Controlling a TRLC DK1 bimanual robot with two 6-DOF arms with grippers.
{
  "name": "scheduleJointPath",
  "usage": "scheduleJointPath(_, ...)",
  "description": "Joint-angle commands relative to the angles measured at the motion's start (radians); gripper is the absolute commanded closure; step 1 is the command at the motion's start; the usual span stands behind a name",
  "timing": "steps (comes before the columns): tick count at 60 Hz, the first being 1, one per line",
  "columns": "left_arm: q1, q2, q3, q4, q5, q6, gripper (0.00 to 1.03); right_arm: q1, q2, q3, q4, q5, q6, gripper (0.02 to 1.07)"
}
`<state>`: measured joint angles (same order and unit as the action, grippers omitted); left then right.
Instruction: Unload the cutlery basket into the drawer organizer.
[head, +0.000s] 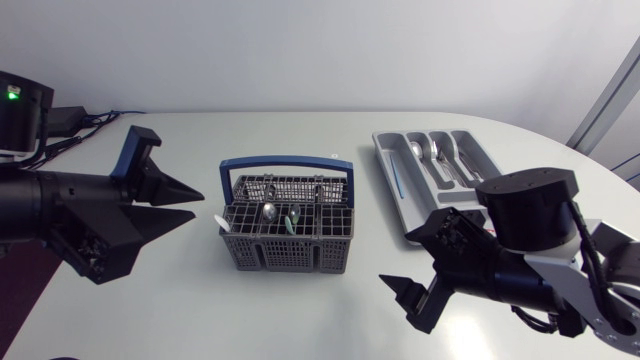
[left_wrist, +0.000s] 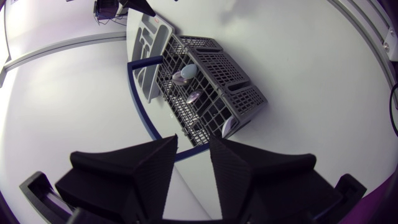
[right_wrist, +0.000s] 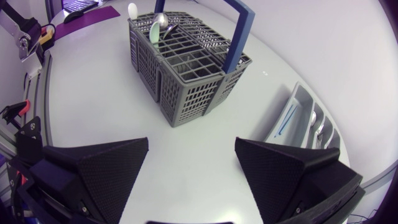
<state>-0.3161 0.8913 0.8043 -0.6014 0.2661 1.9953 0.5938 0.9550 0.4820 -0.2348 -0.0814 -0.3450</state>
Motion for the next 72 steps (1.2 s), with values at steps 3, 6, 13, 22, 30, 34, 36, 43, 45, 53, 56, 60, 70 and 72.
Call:
scheduleJointPath(3, 0.0, 0.043, -0.039, 0.028, -0.03, 0.063, 0.37, -0.006, 0.039, -0.026, 0.025, -0.001, -0.017, 0.07)
scheduleJointPath(6, -0.001, 0.064, -0.037, 0.029, -0.045, 0.069, 0.37, -0.006, 0.051, -0.025, 0.031, -0.003, -0.017, 0.07)
scheduleJointPath(13, -0.017, 0.109, -0.033, 0.031, -0.067, 0.083, 0.37, -0.008, 0.077, -0.023, 0.052, -0.004, -0.017, 0.07)
scheduleJointPath(22, -0.044, 0.186, 0.004, 0.029, -0.102, 0.083, 0.37, -0.014, 0.103, -0.023, 0.072, -0.008, -0.017, 0.07)
scheduleJointPath(30, -0.067, 0.241, 0.033, 0.028, -0.123, 0.082, 0.38, -0.035, 0.123, -0.023, 0.089, -0.024, -0.022, 0.07)
scheduleJointPath(34, -0.072, 0.262, 0.041, 0.029, -0.13, 0.083, 0.38, -0.045, 0.134, -0.022, 0.094, -0.029, -0.029, 0.07)
scheduleJointPath(36, -0.074, 0.275, 0.047, 0.029, -0.13, 0.083, 0.38, -0.049, 0.14, -0.02, 0.097, -0.031, -0.031, 0.07)
scheduleJointPath(43, -0.074, 0.317, 0.076, 0.032, -0.131, 0.086, 0.44, -0.066, 0.157, -0.014, 0.106, -0.047, -0.038, 0.07)
scheduleJointPath(45, -0.072, 0.325, 0.084, 0.032, -0.131, 0.088, 0.45, -0.071, 0.163, -0.011, 0.106, -0.049, -0.042, 0.07)
scheduleJointPath(53, -0.064, 0.365, 0.108, 0.034, -0.134, 0.1, 0.59, -0.08, 0.189, -0.002, 0.12, -0.057, -0.046, 0.07)
scheduleJointPath(56, -0.061, 0.377, 0.118, 0.035, -0.134, 0.1, 0.66, -0.081, 0.199, 0.0, 0.124, -0.057, -0.048, 0.07)
scheduleJointPath(60, -0.061, 0.391, 0.127, 0.035, -0.137, 0.1, 0.78, -0.083, 0.209, 0.003, 0.132, -0.058, -0.049, 0.07)
scheduleJointPath(70, -0.063, 0.406, 0.133, 0.035, -0.153, 0.1, 0.89, -0.101, 0.222, 0.004, 0.137, -0.072, -0.06, 0.07)
scheduleJointPath(72, -0.063, 0.408, 0.136, 0.035, -0.157, 0.099, 0.9, -0.104, 0.222, 0.004, 0.137, -0.072, -0.061, 0.07)
